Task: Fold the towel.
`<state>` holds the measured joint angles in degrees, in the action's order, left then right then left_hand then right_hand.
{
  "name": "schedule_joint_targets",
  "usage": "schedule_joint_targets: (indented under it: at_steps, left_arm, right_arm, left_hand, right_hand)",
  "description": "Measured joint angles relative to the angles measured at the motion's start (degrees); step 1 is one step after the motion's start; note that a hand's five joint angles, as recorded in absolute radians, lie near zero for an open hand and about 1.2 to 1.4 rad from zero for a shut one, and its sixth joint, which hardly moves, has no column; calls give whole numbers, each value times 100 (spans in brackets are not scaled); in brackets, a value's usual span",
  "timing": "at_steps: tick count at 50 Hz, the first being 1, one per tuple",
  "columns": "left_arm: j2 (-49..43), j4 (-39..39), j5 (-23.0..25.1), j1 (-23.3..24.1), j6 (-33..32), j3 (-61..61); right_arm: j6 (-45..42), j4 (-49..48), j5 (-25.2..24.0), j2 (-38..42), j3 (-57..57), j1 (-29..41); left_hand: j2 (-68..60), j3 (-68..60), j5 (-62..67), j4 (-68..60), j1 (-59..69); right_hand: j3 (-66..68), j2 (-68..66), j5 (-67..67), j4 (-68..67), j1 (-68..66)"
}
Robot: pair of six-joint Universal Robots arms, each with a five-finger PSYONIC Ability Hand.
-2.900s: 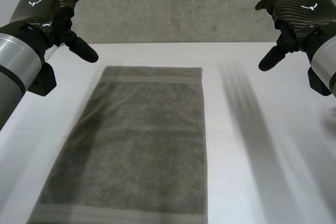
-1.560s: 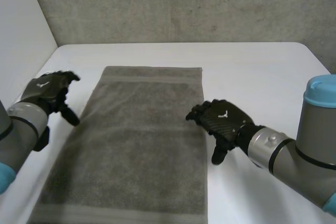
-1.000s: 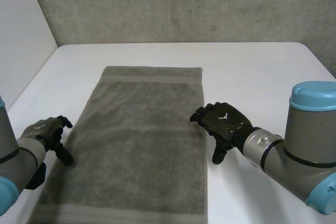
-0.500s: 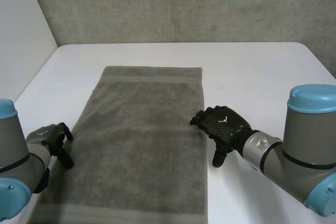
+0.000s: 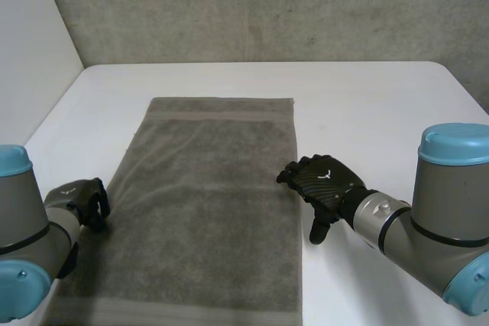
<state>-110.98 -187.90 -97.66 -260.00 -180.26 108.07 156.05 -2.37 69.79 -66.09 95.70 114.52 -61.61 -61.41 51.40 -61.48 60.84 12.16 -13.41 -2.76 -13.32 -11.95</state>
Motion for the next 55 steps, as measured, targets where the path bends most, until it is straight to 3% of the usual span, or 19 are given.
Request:
schedule_joint_targets:
  at_steps: [16,26,31,35,36,42,49,55]
  left_arm:
    - [8,-136,38,138,0,-150]
    - [530,-52,415,1447,64,-633]
    - [787,118,422,2095,87,-421]
    - [928,213,417,2318,94,-282]
    - [1112,323,410,2527,101,-115]
    - [1575,536,404,2940,109,228]
    - [1914,651,398,3204,107,487]
    - [2037,684,388,3291,85,565]
  right_arm:
    - [-11,1,22,-5,-35,-33]
    - [13,468,368,-155,-656,-394]
    - [-15,1193,-45,-94,-1268,-644]
    - [-21,1453,-434,56,-1642,-689]
    - [-23,1600,-876,296,-2078,-676]
    - [-27,1638,-1525,982,-3053,-423]
    - [-296,1589,-1765,1895,-4143,199]
    - [-1110,1602,-1761,2452,-4493,735]
  left_hand:
    - [-794,-807,766,-800,633]
    - [-810,-820,799,-821,651]
    - [-810,-821,803,-822,653]
    - [-811,-822,803,-823,653]
    - [-811,-823,803,-823,683]
    - [-811,-823,803,-823,683]
    - [-812,-823,803,-823,684]
    - [-812,-823,803,-823,747]
  right_hand:
    - [0,0,0,0,0]
    - [0,0,0,0,0]
    - [0,0,0,0,0]
    - [0,0,0,0,0]
    - [0,0,0,0,0]
    - [0,0,0,0,0]
    - [0,0,0,0,0]
    - [0,0,0,0,0]
